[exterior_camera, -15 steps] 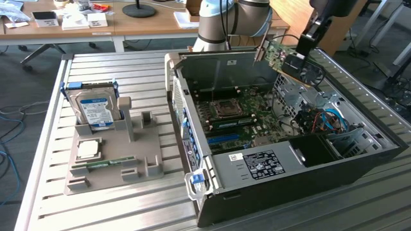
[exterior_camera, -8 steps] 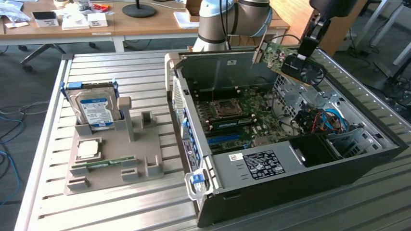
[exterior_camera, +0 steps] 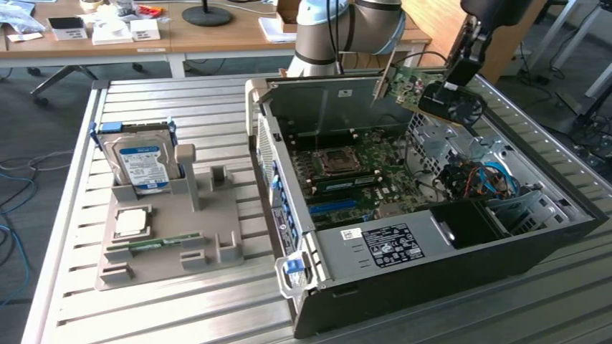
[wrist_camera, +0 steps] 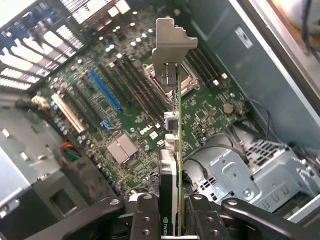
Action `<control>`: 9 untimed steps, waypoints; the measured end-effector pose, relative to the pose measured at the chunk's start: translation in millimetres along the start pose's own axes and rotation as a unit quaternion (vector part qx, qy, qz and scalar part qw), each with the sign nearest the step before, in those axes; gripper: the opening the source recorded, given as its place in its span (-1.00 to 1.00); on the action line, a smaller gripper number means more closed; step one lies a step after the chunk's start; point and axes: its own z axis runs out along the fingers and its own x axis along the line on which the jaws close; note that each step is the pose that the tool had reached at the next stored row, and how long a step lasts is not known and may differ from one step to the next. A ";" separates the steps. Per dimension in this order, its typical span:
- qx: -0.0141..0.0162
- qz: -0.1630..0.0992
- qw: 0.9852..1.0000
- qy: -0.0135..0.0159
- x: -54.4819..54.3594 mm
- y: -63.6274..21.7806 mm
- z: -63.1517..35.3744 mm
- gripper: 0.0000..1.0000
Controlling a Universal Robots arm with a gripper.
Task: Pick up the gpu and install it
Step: 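Insert the gpu into the slot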
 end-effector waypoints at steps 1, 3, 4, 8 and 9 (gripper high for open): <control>0.000 -0.009 1.000 0.000 0.0 0.0 0.0 -0.47; 0.000 -0.027 1.000 0.001 0.0 0.0 0.2 -0.47; 0.000 -0.036 0.999 0.002 0.0 0.0 0.2 -0.47; -0.001 -0.072 0.997 0.003 0.0 0.0 0.6 -0.47; -0.001 -0.081 0.997 0.004 0.0 0.0 0.7 -0.47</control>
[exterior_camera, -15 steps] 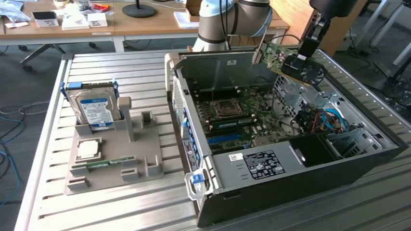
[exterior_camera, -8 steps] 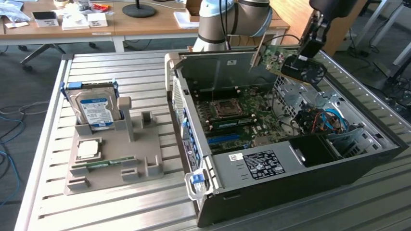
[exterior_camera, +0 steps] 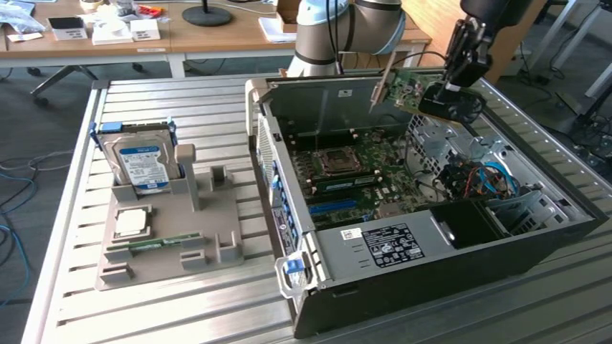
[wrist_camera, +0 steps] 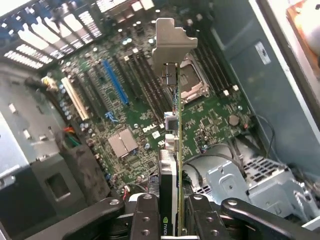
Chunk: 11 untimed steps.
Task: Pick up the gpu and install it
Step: 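Insert the gpu into the slot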
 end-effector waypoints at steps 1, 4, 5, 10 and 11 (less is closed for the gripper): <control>0.000 -0.010 1.000 0.000 0.0 0.0 0.1 -0.47; 0.000 -0.029 1.000 0.001 0.0 0.0 0.1 -0.47; 0.000 -0.029 1.000 0.001 0.0 0.0 0.1 -0.47; 0.000 -0.029 1.000 0.001 0.0 0.0 0.2 -0.47; 0.000 -0.029 1.000 0.001 0.0 0.0 0.2 -0.47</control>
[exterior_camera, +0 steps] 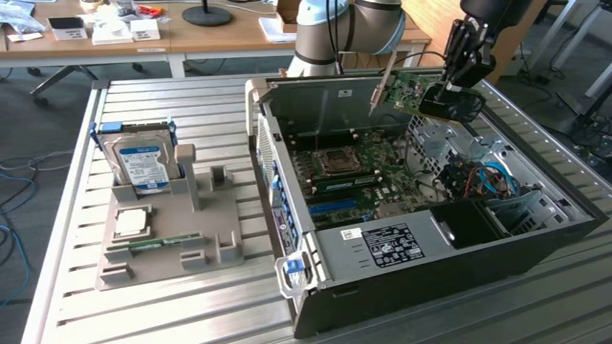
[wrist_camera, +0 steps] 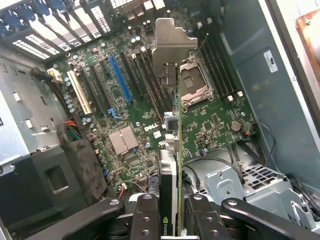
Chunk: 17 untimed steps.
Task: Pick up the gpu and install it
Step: 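Insert the gpu into the slot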
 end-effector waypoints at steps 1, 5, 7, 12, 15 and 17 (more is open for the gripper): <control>0.000 -0.001 1.000 0.000 0.0 0.0 0.0 -0.47; 0.000 -0.016 1.000 0.001 0.0 0.0 0.0 -0.47; 0.000 -0.028 1.000 0.001 0.0 0.0 0.0 -0.47; -0.001 -0.061 0.998 0.003 0.0 0.0 0.1 -0.47; -0.001 -0.085 0.996 0.004 0.0 0.0 0.2 -0.47; -0.001 -0.100 0.995 0.004 0.0 0.0 0.3 -0.47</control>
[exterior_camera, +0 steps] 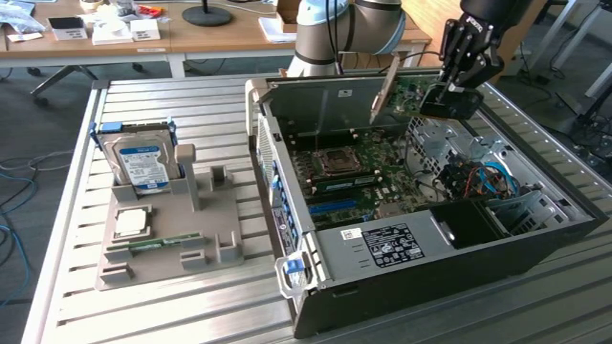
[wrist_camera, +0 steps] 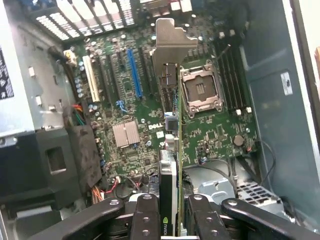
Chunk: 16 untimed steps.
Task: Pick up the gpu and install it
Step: 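Insert the gpu into the slot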
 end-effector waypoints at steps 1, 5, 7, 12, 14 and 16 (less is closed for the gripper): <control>0.000 -0.008 1.000 0.000 0.0 0.0 0.0 -0.47; 0.000 -0.023 1.000 0.001 0.0 0.0 0.0 -0.47; 0.000 -0.023 1.000 0.001 0.0 0.0 0.1 -0.47; 0.000 -0.023 1.000 0.001 0.0 0.0 0.1 -0.47; 0.000 -0.023 1.000 0.001 0.0 0.0 0.1 -0.47; 0.000 -0.024 1.000 0.001 0.0 0.0 0.1 -0.47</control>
